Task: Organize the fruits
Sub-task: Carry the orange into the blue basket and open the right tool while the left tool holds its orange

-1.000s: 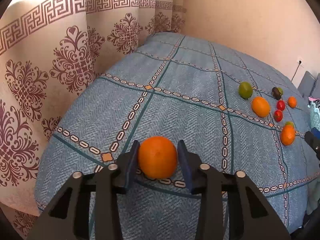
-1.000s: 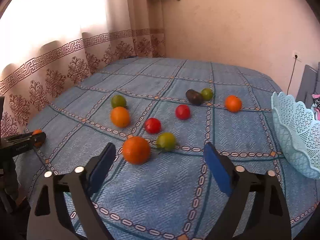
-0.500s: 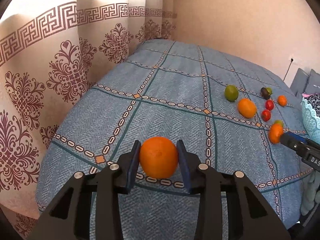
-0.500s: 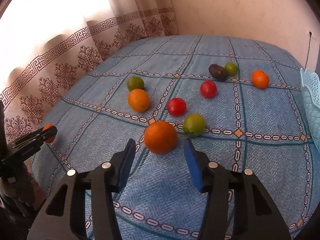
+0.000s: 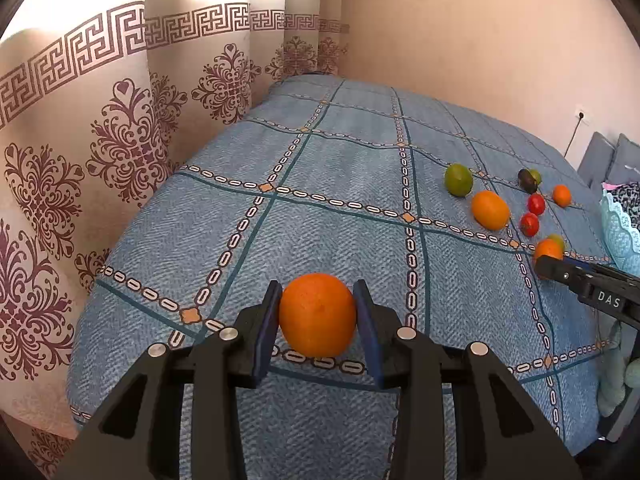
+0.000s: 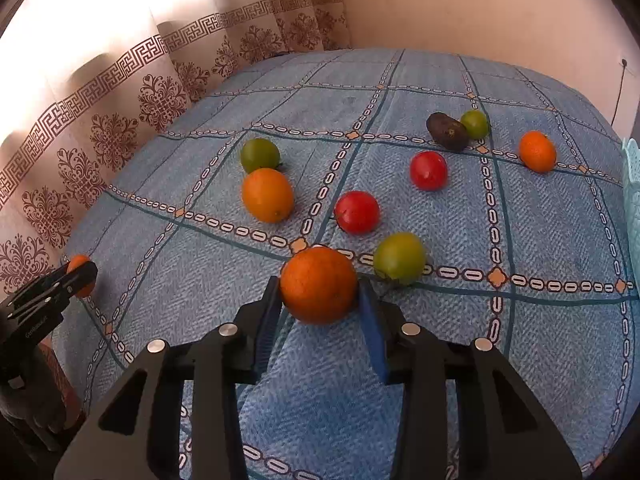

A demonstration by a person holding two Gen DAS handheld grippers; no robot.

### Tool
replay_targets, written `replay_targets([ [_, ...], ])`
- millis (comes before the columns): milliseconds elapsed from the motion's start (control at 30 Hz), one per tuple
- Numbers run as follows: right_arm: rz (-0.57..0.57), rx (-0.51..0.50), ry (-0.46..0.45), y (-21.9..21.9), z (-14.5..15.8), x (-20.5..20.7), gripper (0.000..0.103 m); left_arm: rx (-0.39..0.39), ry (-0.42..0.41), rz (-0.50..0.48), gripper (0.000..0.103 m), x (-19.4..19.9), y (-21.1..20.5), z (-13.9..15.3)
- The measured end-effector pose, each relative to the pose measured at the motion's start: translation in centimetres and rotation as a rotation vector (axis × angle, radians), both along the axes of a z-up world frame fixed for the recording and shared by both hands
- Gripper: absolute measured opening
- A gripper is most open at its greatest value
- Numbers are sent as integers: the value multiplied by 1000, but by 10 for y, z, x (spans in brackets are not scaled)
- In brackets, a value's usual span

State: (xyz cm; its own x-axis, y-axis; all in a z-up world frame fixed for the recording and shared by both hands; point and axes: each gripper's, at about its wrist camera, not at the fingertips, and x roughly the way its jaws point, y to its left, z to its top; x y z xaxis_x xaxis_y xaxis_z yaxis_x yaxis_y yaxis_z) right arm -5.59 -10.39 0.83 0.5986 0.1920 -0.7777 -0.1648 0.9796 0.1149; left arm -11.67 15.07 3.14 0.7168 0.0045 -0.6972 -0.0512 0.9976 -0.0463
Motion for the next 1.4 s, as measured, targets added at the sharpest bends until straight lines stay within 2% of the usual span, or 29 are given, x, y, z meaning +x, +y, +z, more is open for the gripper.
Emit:
replay_targets([
  [267, 5, 38, -30, -6, 12, -11, 39, 11, -11, -11, 37, -1, -5, 6],
  [533, -3, 67, -110, -20, 44, -27, 39, 46, -53, -53, 37, -2, -25, 24],
  [800, -58, 67, -202, -51, 80, -44, 39, 84, -96, -114, 37, 1, -53, 43],
  [1200, -238, 51, -302, -125, 115, -66, 39, 117, -178, -237, 37, 4, -111, 75],
  [1400, -402, 45, -302, -181, 116, -77, 39, 114, -195, -290, 37, 6, -141, 84],
])
